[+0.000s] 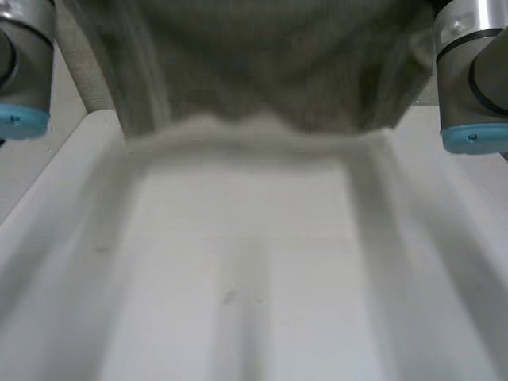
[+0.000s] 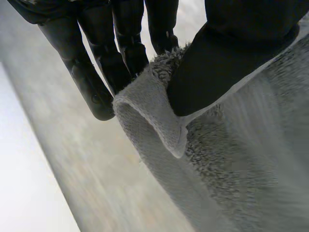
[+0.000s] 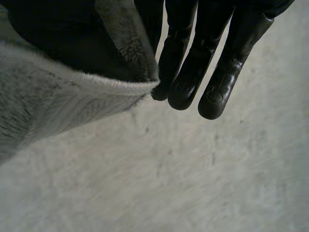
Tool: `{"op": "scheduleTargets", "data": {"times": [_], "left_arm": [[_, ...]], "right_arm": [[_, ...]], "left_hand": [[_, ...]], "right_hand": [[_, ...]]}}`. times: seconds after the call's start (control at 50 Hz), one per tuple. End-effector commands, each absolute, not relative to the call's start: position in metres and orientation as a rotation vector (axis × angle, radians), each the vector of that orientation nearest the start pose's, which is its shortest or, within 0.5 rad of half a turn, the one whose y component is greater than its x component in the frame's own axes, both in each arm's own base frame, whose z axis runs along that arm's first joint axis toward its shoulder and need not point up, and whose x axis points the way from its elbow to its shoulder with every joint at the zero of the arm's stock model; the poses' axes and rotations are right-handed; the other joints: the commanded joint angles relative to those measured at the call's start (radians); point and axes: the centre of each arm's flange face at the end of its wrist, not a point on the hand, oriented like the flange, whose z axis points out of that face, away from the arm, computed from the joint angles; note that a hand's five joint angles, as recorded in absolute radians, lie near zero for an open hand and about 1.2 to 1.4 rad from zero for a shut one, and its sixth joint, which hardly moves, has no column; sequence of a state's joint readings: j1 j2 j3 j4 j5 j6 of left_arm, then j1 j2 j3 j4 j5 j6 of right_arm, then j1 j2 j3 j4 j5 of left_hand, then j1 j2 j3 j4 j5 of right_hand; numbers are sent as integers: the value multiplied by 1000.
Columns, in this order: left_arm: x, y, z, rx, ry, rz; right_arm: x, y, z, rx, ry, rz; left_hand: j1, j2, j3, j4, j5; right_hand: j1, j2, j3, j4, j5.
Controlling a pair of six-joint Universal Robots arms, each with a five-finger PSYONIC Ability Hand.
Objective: Fold the laundry
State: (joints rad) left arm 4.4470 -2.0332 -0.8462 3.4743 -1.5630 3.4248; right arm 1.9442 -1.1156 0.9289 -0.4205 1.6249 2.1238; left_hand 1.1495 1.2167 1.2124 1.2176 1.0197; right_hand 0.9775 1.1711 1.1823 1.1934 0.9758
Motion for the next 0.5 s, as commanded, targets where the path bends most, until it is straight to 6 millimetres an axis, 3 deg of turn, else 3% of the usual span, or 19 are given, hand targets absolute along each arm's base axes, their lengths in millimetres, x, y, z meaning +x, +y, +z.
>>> {"op": "scheduleTargets", "data": {"times": [0.02, 0.06, 0.08, 0.1, 0.12, 0.16, 0.18, 0.22, 0.24, 0.28, 0.3, 0.32, 0.34, 0.38, 0.46, 0.5], "left_arm": [[-238, -379, 371, 427, 1555, -2713], [-235, -372, 325, 489, 1738, -2594], [-235, -372, 325, 489, 1739, -2594], [-234, -367, 300, 527, 1827, -2529], [-234, -367, 300, 527, 1828, -2528], [-227, -359, 252, 593, 1997, -2393], [-227, -359, 252, 593, 1998, -2392], [-218, -351, 209, 637, 2142, -2262], [-218, -351, 209, 637, 2142, -2262], [-212, -343, 176, 662, 2245, -2156], [-212, -343, 175, 662, 2246, -2155], [-208, -340, 166, 669, 2273, -2116], [-208, -340, 166, 669, 2273, -2116], [-200, -337, 157, 666, 2296, -2062], [-192, -335, 155, 650, 2299, -2038], [-189, -334, 164, 637, 2275, -2059]], "right_arm": [[281, -351, 346, 1048, -1126, 2158], [282, -342, 313, 1228, -1260, 2079], [282, -342, 313, 1229, -1260, 2078], [282, -338, 298, 1301, -1320, 2032], [282, -338, 297, 1302, -1320, 2032], [281, -329, 262, 1449, -1455, 1932], [281, -329, 262, 1450, -1455, 1931], [276, -325, 221, 1570, -1600, 1816], [276, -325, 221, 1570, -1601, 1815], [272, -319, 185, 1657, -1721, 1713], [272, -319, 185, 1658, -1721, 1712], [271, -317, 170, 1675, -1775, 1672], [271, -317, 170, 1676, -1775, 1672], [269, -311, 149, 1697, -1856, 1622], [268, -308, 142, 1667, -1956, 1620], [266, -306, 142, 1567, -2106, 1656]], "left_hand": [[247, 180, 184, 179, 202], [247, 180, 184, 179, 202], [247, 180, 184, 179, 202], [247, 180, 184, 179, 202], [247, 180, 184, 179, 202], [247, 180, 184, 179, 202], [247, 180, 184, 179, 202], [247, 180, 184, 179, 202], [247, 180, 184, 179, 202], [247, 180, 184, 179, 202], [247, 180, 184, 179, 202], [247, 180, 184, 179, 202], [247, 180, 184, 179, 202], [247, 180, 184, 179, 202], [247, 180, 184, 179, 202], [247, 180, 184, 179, 202]], "right_hand": [[419, 225, 214, 203, 246], [419, 225, 214, 203, 246], [419, 225, 214, 203, 246], [419, 225, 214, 203, 246], [419, 225, 214, 203, 246], [419, 225, 214, 203, 246], [419, 225, 214, 203, 246], [419, 225, 214, 203, 246], [419, 225, 214, 203, 246], [419, 225, 214, 203, 246], [419, 225, 214, 203, 246], [419, 225, 214, 203, 246], [419, 225, 214, 203, 246], [419, 225, 214, 203, 246], [396, 203, 192, 180, 224], [300, 106, 95, 84, 127]]}}
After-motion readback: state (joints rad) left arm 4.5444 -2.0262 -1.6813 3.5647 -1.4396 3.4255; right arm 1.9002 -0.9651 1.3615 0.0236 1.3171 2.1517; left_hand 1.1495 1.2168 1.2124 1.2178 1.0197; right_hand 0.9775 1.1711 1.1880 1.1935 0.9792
